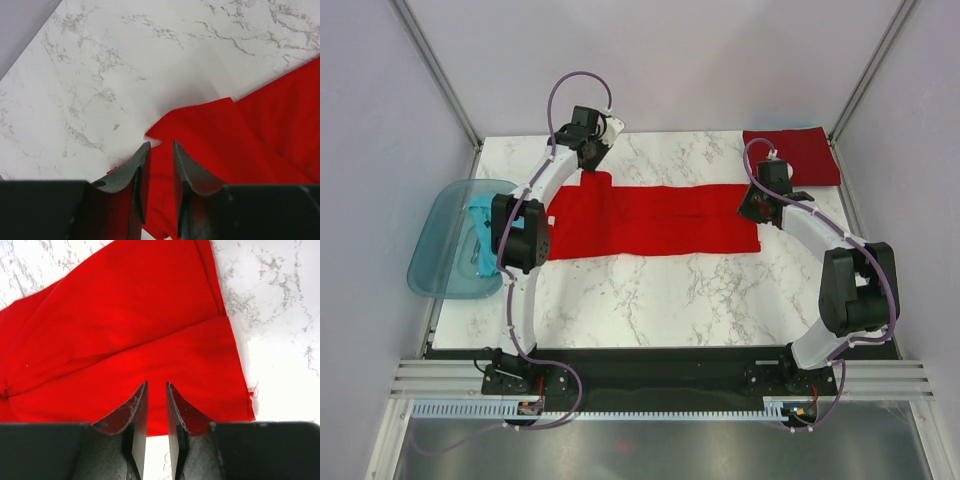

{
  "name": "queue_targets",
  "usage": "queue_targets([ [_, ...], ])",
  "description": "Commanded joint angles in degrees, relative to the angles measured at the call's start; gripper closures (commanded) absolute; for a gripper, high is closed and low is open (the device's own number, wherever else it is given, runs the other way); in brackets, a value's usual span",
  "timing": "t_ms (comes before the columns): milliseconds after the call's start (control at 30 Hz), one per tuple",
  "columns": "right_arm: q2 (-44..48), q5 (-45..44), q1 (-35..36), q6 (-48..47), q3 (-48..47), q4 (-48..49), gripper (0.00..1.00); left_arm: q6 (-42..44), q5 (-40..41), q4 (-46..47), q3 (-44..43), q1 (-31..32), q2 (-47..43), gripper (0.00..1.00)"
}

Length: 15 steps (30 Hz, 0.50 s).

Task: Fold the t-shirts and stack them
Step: Fold the tshirt

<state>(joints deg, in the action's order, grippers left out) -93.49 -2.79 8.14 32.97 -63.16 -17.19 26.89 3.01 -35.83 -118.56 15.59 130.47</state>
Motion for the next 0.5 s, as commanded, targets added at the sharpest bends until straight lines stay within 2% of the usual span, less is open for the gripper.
queue_targets([
  [0,-1.07,2.61,1.26,-2.29,-3.2,-0.12,0.72,-2.0,4.71,1.73,-1.24,0.49,-3.02,0.68],
  [67,-1.78,2.61,1.53,-2.47,-3.2,-2.23,0.72,-3.77,6.48,1.73,1.21,1.01,-7.57,0.67],
  [233,-5.2,2.61,1.79,-1.59,-3.11,-2.84,0.73,-13.34,5.97,1.65,16.06,2.95,-19.27,0.65],
  [367,-7.05,-0.54,1.79,-1.77,-3.12,-4.43,0.73,-25.54,-5.26,1.73,29.42,3.57,-29.21,0.65],
  [467,-6.79,-4.85,1.7,-1.07,-1.27,-5.4,0.74,-29.0,-10.55,1.73,37.16,3.57,-33.0,0.65],
])
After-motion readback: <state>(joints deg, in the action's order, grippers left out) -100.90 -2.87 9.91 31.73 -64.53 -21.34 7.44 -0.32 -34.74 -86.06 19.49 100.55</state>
